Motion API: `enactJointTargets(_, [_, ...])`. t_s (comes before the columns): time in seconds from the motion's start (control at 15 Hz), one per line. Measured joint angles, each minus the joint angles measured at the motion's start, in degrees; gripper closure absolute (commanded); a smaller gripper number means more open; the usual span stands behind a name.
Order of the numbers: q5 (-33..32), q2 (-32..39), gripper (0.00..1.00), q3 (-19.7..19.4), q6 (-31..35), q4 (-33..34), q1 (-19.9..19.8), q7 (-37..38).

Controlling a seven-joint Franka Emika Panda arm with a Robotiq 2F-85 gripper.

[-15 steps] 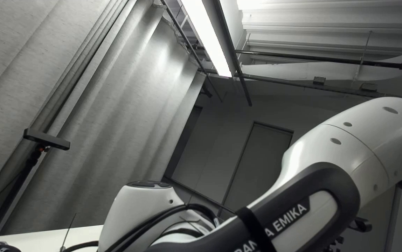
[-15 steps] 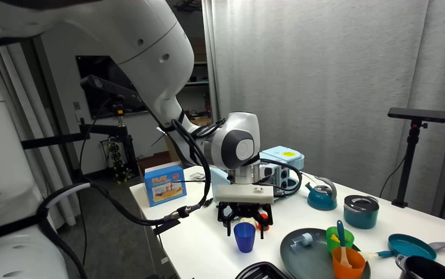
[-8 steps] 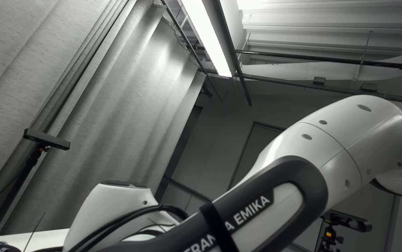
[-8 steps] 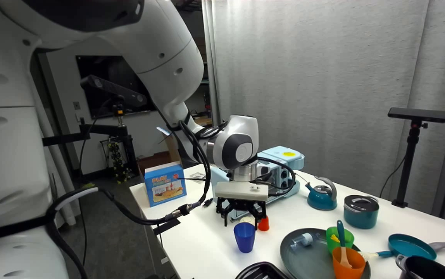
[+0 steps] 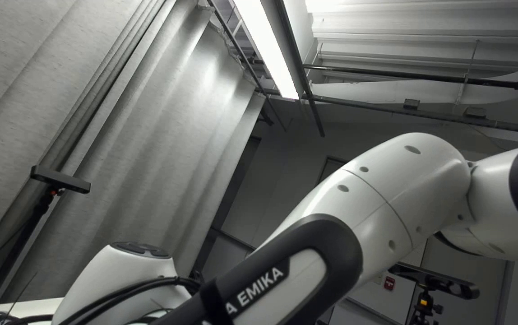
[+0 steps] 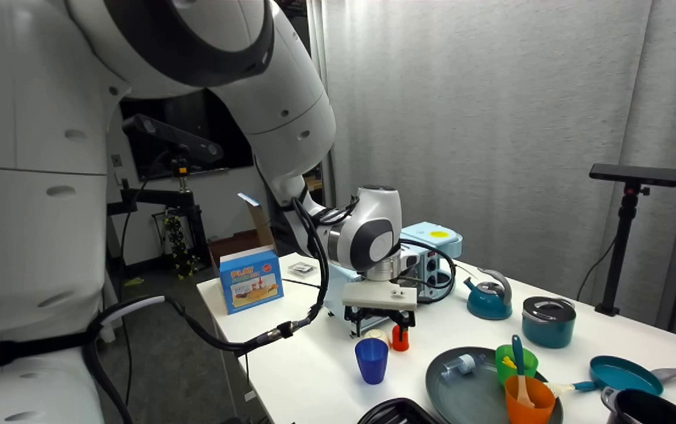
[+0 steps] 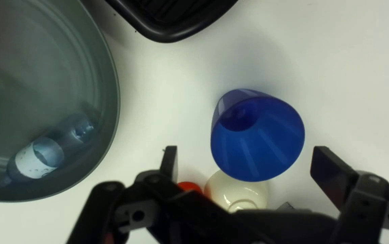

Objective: Put the blue cup on the grey tray

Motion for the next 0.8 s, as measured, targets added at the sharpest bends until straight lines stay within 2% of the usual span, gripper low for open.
enactJointTargets(0.33, [0.0, 3.9, 0.00, 0.0, 2.7, 2.0, -0.8, 0.2])
enactJointTargets(0.8, [-0.1, 6.4, 0.00, -0.1, 2.7, 3.3, -2.4, 0.6])
